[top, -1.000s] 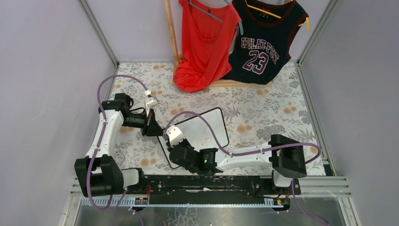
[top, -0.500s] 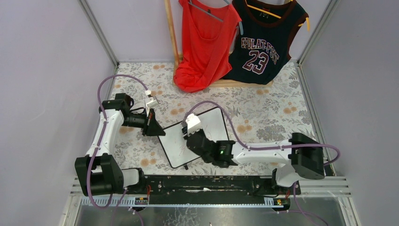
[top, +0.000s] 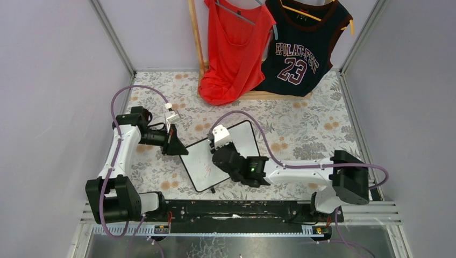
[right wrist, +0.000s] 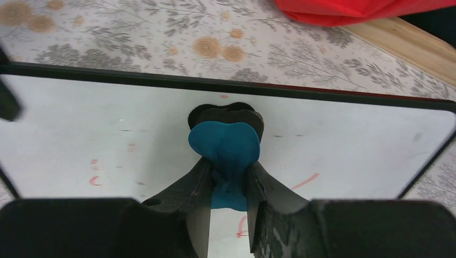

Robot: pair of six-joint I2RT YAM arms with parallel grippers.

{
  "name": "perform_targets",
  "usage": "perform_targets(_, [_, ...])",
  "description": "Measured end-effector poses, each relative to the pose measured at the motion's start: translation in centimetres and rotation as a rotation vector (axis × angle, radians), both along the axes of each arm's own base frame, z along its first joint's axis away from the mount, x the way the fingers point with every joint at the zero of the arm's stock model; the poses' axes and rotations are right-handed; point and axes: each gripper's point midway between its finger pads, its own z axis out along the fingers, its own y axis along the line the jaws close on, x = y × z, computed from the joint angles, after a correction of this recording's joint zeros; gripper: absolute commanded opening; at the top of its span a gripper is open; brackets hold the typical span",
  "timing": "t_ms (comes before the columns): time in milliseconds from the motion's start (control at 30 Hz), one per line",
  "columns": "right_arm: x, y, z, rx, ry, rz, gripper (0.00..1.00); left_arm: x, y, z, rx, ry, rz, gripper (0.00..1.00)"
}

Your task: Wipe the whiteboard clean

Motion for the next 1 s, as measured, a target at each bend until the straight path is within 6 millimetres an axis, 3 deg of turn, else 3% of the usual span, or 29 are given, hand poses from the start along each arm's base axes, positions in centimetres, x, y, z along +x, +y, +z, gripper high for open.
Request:
perform_targets(233, [-2.5, 5.2, -0.2, -0.018, -0.007, 0.08, 0.0, 0.1, 0.1, -0.1, 0.008, -0.001, 0.002, 0.0])
perform_targets(467, [-4.2, 7.7, -0.7, -0.008, 0.0, 0.128, 0.0, 0.1, 0.2, -0.1, 0.013, -0.009, -0.002, 0.0])
perform_targets(800, [-3.9, 6.9, -0.5, 0.02, 0.01, 0.117, 0.0, 0.0, 0.0, 0.1, -0.002, -0.014, -0.008, 0.0])
perform_targets(867, [-3.4, 5.7, -0.4, 0.02, 0.014, 0.103, 0.0, 0.0, -0.1, 0.1, -0.004, -0.014, -0.012, 0.0])
perform_targets(1000, [-1.2, 1.5, 0.0, 0.014, 0.013, 0.03, 0.0, -0.1, -0.1, 0.2, -0.007, -0.011, -0.012, 0.0])
